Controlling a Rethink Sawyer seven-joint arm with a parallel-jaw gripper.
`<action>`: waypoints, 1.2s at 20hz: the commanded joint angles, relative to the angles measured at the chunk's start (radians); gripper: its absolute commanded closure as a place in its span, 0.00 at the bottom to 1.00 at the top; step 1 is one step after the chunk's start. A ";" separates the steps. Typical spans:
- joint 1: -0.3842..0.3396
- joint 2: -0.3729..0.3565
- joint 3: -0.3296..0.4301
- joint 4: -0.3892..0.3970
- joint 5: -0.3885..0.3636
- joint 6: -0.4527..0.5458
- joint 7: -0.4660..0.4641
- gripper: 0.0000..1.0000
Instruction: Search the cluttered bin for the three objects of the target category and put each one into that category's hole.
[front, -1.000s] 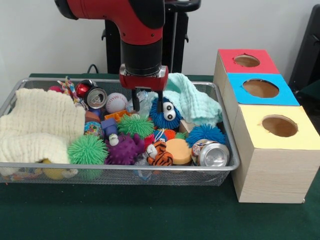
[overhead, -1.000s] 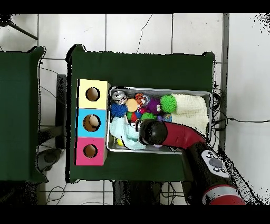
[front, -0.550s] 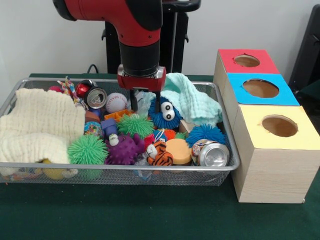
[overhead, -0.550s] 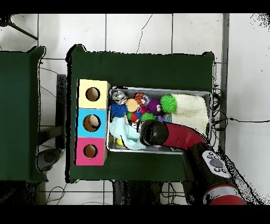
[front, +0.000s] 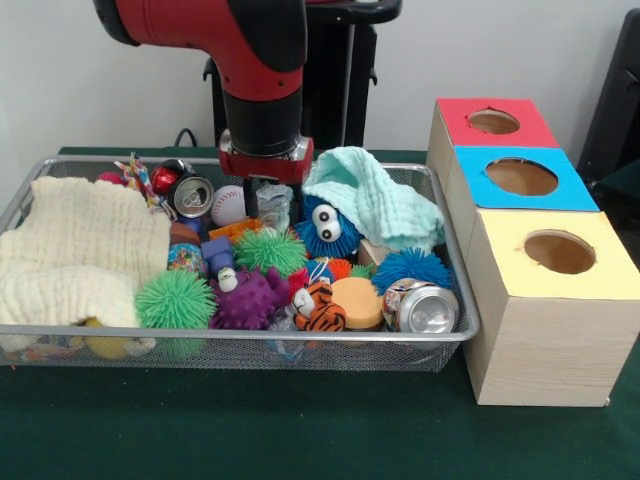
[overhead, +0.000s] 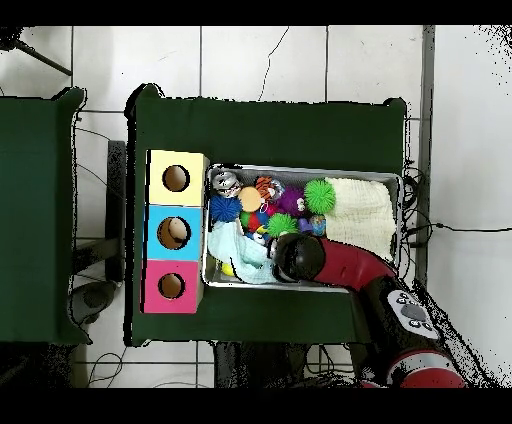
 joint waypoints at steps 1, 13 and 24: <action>0.012 0.043 -0.039 0.013 -0.028 0.076 0.084 0.00; 0.016 0.040 -0.037 0.020 -0.019 0.054 0.070 0.00; 0.025 0.040 -0.031 0.021 -0.010 0.045 0.080 0.00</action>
